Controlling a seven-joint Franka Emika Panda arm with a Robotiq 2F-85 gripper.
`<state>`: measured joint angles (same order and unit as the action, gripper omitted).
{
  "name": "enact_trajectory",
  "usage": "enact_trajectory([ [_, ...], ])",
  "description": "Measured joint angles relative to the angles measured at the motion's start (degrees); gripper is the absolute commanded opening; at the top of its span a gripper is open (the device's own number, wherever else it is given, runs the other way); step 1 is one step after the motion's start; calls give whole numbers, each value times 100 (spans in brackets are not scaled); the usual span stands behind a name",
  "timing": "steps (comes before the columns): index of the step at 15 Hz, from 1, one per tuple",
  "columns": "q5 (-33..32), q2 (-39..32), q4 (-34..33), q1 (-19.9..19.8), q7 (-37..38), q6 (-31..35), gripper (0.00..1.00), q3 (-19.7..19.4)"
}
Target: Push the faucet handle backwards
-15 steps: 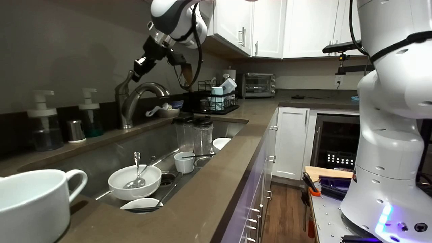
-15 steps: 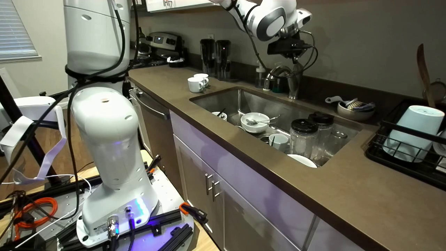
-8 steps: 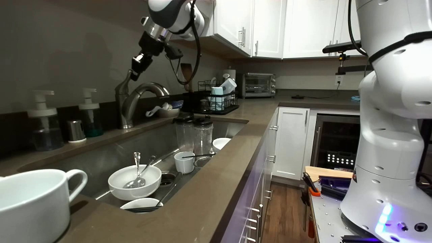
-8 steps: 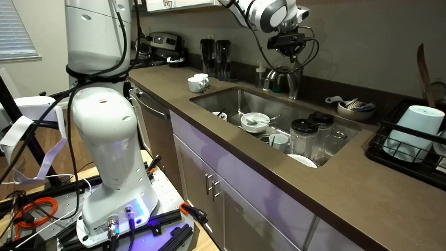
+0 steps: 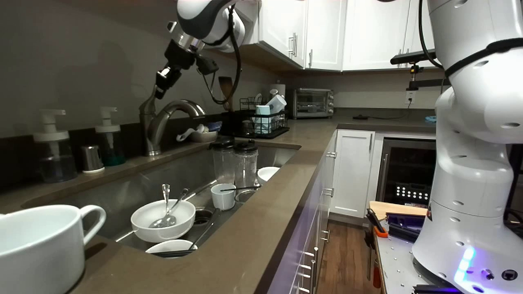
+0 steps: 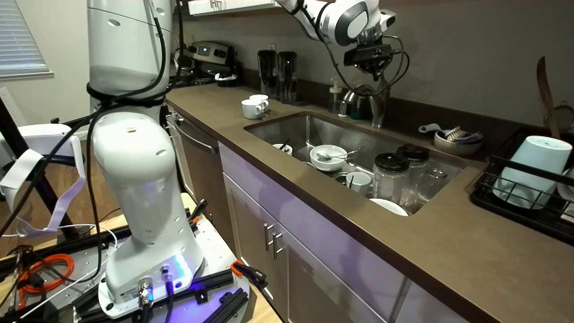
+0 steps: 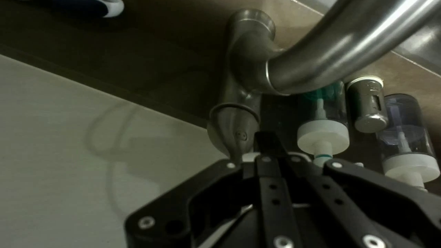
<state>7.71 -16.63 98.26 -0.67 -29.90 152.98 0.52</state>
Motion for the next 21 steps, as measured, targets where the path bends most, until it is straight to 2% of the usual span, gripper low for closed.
enact_trajectory([
  [11,-1295,-45,-62,22,1064,60,1,-59],
  [17,-1404,-181,-207,-18,1130,287,1,-157],
  [21,-1408,-286,-480,-61,1142,65,1,-173],
])
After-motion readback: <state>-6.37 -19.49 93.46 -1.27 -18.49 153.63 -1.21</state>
